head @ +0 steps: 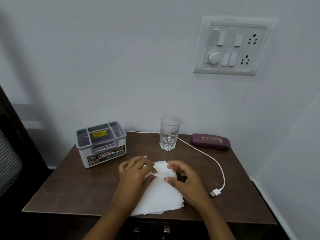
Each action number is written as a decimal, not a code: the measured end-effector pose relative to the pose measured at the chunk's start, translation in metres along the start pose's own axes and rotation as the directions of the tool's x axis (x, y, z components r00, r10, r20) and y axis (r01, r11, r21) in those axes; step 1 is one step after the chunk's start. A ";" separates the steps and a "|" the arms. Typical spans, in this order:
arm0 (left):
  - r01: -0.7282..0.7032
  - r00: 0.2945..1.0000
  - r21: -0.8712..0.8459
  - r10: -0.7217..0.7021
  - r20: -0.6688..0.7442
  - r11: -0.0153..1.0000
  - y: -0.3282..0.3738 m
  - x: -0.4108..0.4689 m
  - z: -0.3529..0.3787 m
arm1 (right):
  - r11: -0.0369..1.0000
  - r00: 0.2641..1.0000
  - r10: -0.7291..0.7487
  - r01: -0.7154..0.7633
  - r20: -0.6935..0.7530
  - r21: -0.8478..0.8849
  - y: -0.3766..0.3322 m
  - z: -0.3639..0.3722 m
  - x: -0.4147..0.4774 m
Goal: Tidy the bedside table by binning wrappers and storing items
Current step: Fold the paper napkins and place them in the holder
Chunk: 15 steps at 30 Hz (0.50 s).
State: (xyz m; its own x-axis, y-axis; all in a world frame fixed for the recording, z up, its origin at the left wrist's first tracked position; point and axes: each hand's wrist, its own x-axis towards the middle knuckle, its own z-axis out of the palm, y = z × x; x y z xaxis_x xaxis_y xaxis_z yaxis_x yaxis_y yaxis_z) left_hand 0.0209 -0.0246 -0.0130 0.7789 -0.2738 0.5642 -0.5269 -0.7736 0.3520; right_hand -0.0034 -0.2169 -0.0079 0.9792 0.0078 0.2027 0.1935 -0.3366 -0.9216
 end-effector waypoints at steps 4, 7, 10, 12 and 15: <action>-0.001 1.000 -0.068 -0.001 -0.029 0.998 0.002 -0.001 -0.004 | 0.978 0.998 -0.015 0.027 0.060 -0.209 0.007 0.002 0.004; -0.016 1.000 -0.075 0.014 -0.018 0.997 0.004 -0.001 -0.005 | 0.964 0.994 -0.048 0.072 0.099 -0.255 0.005 0.001 0.003; -0.017 1.000 -0.082 0.018 0.011 0.997 0.004 0.000 -0.006 | 1.000 0.999 0.006 -0.005 0.047 -0.022 -0.005 -0.002 0.005; -0.020 0.998 -0.077 0.024 0.051 0.997 0.003 -0.001 -0.004 | 0.995 0.991 0.073 -0.064 -0.109 0.079 -0.005 -0.007 0.011; -0.047 0.995 -0.040 0.050 0.082 0.998 0.002 -0.002 -0.002 | 0.967 0.989 0.042 -0.075 -0.140 -0.245 0.003 -0.014 0.025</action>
State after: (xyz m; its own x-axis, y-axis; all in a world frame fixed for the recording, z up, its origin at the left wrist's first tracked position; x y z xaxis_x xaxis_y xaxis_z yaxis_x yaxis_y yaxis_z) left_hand 0.0179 -0.0249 -0.0121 0.7766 -0.3584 0.5182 -0.5764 -0.7363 0.3545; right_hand 0.0204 -0.2309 -0.0010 0.9682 -0.1384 0.2086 0.0982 -0.5564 -0.8251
